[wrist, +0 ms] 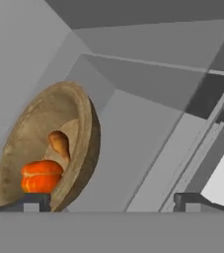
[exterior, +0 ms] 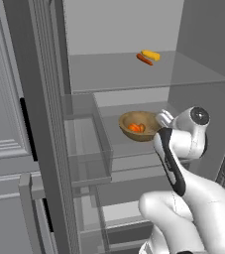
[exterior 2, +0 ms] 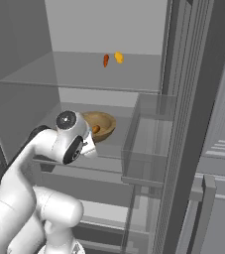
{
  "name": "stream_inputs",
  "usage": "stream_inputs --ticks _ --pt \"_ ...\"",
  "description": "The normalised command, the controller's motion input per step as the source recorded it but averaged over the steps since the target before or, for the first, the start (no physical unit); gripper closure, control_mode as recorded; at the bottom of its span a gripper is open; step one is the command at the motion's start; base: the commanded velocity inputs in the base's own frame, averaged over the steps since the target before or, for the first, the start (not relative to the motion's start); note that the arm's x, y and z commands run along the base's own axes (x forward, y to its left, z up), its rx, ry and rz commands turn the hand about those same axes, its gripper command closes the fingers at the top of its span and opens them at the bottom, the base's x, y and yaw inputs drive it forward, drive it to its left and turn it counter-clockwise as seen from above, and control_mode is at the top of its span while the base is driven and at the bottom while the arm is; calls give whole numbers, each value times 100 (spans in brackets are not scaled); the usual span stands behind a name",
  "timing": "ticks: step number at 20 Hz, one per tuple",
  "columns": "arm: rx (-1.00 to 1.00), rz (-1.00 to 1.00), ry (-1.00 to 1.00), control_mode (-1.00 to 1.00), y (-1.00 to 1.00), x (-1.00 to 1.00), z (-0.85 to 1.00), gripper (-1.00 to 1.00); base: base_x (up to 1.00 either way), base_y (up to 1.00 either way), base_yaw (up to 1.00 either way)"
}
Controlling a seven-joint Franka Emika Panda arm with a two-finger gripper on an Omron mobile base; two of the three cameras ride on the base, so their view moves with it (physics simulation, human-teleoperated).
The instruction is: Pick the chicken drumstick and squash from their plates and place them in the bowl. Then put the bowl in the fridge.
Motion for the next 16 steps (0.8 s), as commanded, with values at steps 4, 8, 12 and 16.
stream_inputs --ticks 4,8,12,16 --pt "-14 33 2 -100 23 -75 40 -100 0 0 0" --pt "-32 38 21 -100 50 -49 43 -100 0 0 0" --pt "-42 30 24 -100 48 -34 38 -100 0 0 0" --pt "-24 23 19 -100 0 -21 76 -100 0 0 0"
